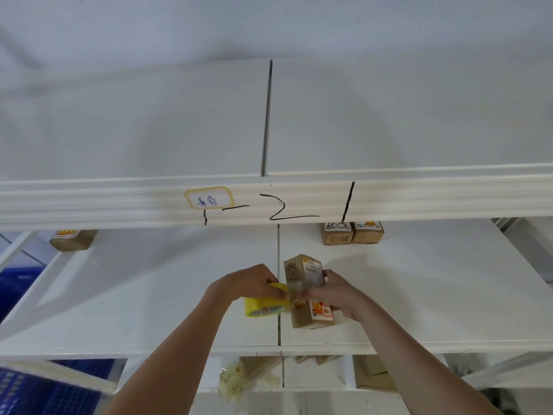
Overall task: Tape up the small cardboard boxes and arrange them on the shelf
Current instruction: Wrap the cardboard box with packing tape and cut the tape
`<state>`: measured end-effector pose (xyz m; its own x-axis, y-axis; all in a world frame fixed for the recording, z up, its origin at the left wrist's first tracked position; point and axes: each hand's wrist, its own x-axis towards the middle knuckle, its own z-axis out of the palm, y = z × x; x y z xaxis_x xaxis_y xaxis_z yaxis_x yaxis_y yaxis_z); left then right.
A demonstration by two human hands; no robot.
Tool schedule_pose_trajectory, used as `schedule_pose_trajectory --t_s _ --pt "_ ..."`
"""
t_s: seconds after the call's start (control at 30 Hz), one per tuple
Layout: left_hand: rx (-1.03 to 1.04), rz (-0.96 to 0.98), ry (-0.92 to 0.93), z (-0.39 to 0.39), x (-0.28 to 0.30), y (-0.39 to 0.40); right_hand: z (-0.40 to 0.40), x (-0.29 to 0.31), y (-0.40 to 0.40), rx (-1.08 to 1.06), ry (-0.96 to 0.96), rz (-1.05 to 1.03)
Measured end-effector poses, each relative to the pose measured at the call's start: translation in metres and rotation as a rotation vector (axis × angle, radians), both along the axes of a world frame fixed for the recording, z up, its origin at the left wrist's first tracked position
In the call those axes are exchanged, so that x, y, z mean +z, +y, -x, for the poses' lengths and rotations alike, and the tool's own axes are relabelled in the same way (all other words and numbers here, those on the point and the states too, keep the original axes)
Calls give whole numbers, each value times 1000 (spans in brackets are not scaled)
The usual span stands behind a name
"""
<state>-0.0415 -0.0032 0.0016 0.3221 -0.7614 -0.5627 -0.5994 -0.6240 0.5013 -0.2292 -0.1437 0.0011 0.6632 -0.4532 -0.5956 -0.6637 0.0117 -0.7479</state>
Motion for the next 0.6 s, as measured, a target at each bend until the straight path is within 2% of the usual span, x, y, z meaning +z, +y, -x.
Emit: schedule_pose_trajectory --t_s 0.17,0.4,0.6 --pt "37 18 6 -6 1 0 0 6 -8 17 -6 19" --pt "90 -2 -95 -11 -6 2 -2 9 -10 22 -26 -12" --pt "142 136 110 -12 2 9 11 17 -21 -33 -63 -82"
